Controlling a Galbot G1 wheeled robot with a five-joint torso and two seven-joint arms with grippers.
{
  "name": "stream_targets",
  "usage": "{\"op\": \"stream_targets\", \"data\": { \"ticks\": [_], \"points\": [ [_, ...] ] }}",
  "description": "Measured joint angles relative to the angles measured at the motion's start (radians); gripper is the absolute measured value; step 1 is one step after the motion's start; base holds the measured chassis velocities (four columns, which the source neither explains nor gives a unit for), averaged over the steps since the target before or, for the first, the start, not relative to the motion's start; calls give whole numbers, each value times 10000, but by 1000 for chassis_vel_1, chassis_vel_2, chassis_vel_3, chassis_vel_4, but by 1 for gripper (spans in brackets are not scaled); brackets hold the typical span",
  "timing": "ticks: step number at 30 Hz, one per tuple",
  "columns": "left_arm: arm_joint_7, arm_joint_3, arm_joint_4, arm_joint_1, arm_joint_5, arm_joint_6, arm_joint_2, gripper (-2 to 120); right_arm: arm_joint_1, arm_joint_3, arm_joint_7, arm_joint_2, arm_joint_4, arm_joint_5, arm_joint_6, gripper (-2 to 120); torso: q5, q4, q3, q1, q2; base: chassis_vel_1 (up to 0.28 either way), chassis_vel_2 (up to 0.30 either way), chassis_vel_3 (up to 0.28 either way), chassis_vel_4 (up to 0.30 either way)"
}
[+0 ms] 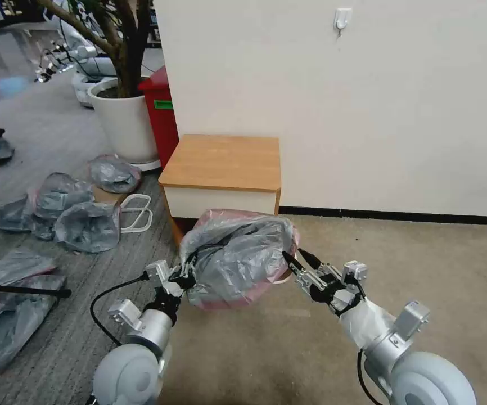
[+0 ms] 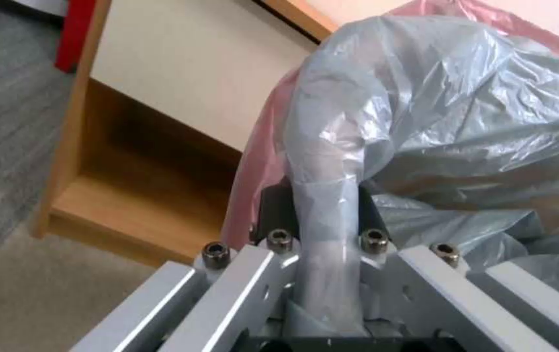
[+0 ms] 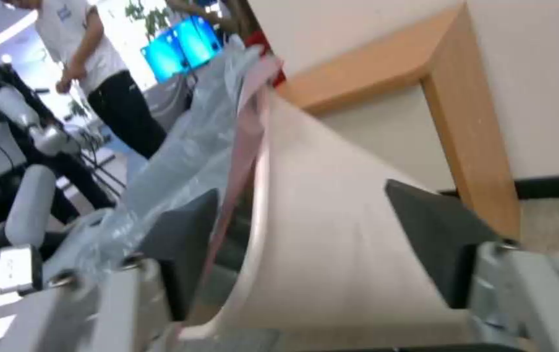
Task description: Pick up the garbage bag from the table and place it over the trash can.
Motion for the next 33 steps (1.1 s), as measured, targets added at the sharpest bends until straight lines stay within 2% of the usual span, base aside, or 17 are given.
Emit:
{"op": "stream_targets", "data": {
  "ticks": [2, 5, 6, 9, 11, 15, 24, 33],
  "points": [
    [-28, -41, 88, -17, 0, 2, 0, 3, -144, 100, -26, 93, 226, 3, 239, 82, 0, 1, 0, 0, 0, 0, 0, 0, 0],
    [-84, -71, 168, -35, 16, 0, -14, 3, -317, 150, 8, 240, 570, 57, 488, 89, -1, 1, 0, 0, 0, 0, 0, 0, 0],
    [-139, -81, 192, -46, 22, -20, -38, 3, -465, 122, 165, 359, 813, 114, 613, 95, -2, 2, 0, 0, 0, 0, 0, 0, 0],
    [-244, -101, 207, -80, 4, -101, -132, 3, -886, -255, 763, 630, 1143, 37, 819, 99, -3, 0, 0, 1, 0, 0, 0, 0, 0],
    [-324, -123, 211, -109, -47, -141, -237, 3, -1272, -679, 1237, 903, 1141, -231, 920, 100, -3, -1, 0, 1, 0, 0, 0, 0, 0],
    [-428, -148, 225, -167, -130, -164, -371, 3, -1575, -1103, 1439, 1201, 593, -340, 939, 100, 0, -1, 0, 0, 1, 0, 0, 0, 0],
    [-439, -122, 290, -174, -159, -181, -460, 3, -1309, -2559, 1323, 1188, -361, -296, 665, 100, -1, 0, 0, 0, 0, 0, 0, 0, 0],
    [-416, -93, 397, -154, -126, -186, -462, 3, -1008, -2814, 1220, 1200, -464, -403, 644, 100, -1, 1, 0, 1, 0, 0, 0, 0, 0]
  ]
}}
